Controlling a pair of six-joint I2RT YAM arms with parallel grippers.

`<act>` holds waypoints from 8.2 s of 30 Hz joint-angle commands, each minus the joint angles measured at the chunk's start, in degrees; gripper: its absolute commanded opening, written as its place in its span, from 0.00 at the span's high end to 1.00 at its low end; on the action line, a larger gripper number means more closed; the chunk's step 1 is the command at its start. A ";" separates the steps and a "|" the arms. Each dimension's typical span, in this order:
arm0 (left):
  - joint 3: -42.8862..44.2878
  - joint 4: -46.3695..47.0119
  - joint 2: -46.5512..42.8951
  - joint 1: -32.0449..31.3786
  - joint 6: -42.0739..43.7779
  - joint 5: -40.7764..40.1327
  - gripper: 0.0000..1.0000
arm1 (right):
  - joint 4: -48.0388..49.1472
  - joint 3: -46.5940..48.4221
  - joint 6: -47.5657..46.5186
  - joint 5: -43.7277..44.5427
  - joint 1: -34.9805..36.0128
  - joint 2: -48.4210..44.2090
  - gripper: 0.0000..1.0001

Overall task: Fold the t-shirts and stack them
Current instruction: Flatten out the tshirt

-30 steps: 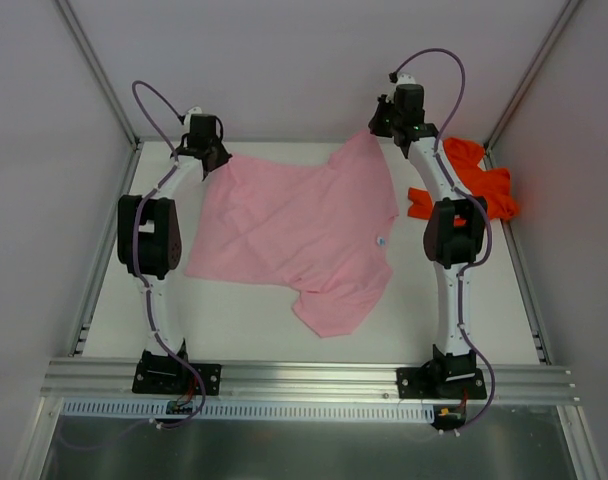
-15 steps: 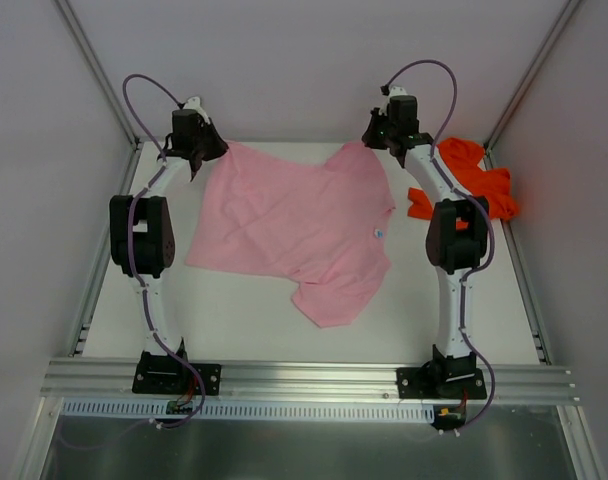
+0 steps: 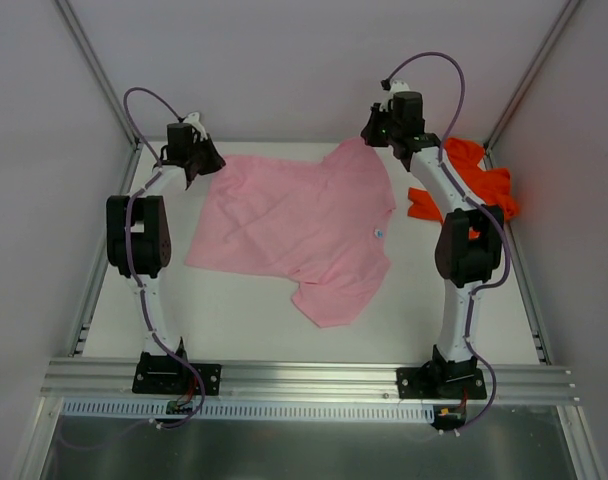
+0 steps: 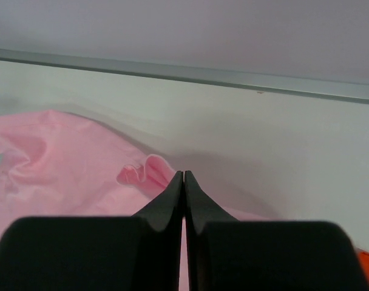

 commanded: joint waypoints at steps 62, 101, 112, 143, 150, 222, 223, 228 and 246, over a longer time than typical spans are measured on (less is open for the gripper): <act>21.25 -3.14 5.27 2.89 -7.16 3.29 1.00 | -5.09 11.33 -4.75 0.73 0.41 -0.77 0.99; -4.94 6.82 -55.38 2.72 -3.03 12.29 1.00 | -10.19 11.86 -4.83 14.61 1.21 -34.35 0.99; -7.66 6.19 -58.98 2.80 -0.82 -7.14 1.00 | -7.02 12.74 -7.30 22.62 1.21 -37.34 0.99; 2.88 -14.79 -80.60 2.72 -7.06 -7.14 1.00 | -6.23 9.32 -9.67 -1.38 3.40 -63.44 0.99; 6.06 -23.96 -73.85 2.80 -13.21 -11.81 1.00 | -13.25 7.31 -13.54 7.47 3.32 -59.68 0.99; -6.81 -12.08 -74.80 2.80 -0.37 -8.12 1.00 | 0.36 -9.94 -17.51 4.60 9.64 -62.63 0.99; -6.00 -13.92 -74.81 2.80 -1.34 -8.65 1.00 | -0.07 -9.93 -16.97 4.86 9.64 -63.44 0.99; -8.01 -19.39 -71.83 2.80 -8.99 -15.32 1.00 | -5.08 -8.26 -17.58 11.25 9.64 -59.69 0.99; -22.87 5.29 -32.46 2.80 -15.32 -17.18 1.00 | 2.37 -0.64 -13.02 9.96 6.40 -8.28 0.99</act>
